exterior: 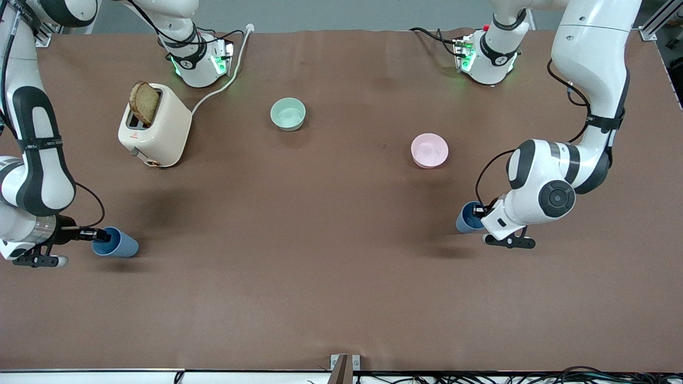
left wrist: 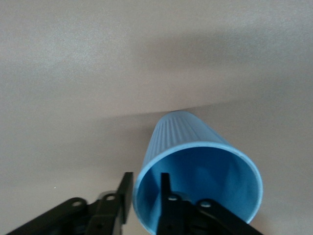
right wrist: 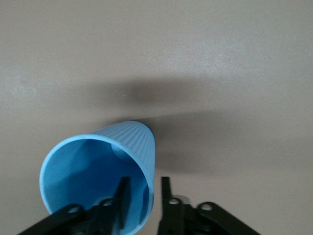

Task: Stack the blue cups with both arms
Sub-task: 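Carry the cup toward the table center while the right gripper lifts its cup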

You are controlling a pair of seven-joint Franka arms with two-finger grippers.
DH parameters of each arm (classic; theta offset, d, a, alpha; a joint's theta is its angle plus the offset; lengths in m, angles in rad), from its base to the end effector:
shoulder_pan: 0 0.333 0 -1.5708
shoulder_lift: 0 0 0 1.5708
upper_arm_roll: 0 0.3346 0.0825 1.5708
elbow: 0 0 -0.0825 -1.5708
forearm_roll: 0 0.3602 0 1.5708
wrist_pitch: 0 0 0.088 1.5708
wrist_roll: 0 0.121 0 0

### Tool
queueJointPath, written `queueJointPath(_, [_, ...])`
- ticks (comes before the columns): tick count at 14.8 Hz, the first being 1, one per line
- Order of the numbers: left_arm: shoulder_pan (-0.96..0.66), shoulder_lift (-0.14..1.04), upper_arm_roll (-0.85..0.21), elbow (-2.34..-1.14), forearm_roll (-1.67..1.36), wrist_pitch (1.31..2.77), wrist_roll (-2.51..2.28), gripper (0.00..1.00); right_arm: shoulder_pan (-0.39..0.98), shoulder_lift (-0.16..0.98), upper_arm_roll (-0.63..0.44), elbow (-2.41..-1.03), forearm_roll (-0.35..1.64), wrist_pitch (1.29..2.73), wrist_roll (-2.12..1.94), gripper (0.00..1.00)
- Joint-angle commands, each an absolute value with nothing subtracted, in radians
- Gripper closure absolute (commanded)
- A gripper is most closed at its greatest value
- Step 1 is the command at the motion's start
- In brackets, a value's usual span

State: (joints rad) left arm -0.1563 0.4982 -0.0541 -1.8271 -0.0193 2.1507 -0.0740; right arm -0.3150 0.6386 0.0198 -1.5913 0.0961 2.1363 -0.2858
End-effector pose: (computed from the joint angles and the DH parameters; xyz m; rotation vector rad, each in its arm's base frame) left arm 0.6037 -0.1276 0.2669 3.1072 -0.1868 -0.2780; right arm 0.6491 -0.1938 0.2688 -3.0247 0.1030 0.0965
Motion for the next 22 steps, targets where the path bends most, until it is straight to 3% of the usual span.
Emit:
queueJointPath(1, [-0.153,0.485,-0.083,-1.790,0.001,2.125,-0.069,0.99,-0.324,0.624,0.031,-1.603,0.109,2.134,-0.296,0.96])
queueJointPath(3, [-0.155,0.483,-0.112,-1.732,0.002,2.094,-0.058,0.99,-0.324,0.623,0.031,-1.600,0.109,2.134,-0.296,0.96])
queueJointPath(6, [-0.190,0.509,-0.218,-1.538,0.015,1.950,-0.058,1.00,-0.319,0.618,0.031,-1.598,0.109,2.132,-0.293,0.96])
queueJointPath(11, [-0.481,0.705,-0.226,-1.295,0.011,1.939,-0.072,0.99,-0.307,0.591,0.032,-1.553,0.109,2.028,-0.282,0.95])
queueJointPath(17, [-0.627,0.798,-0.218,-1.278,0.014,2.009,-0.067,0.99,-0.273,0.470,0.031,-1.440,0.091,1.766,-0.204,0.95])
queueJointPath(22, [-0.678,0.821,-0.218,-1.278,0.041,2.014,-0.060,0.98,-0.278,0.278,0.029,-1.454,0.091,1.567,-0.202,0.94])
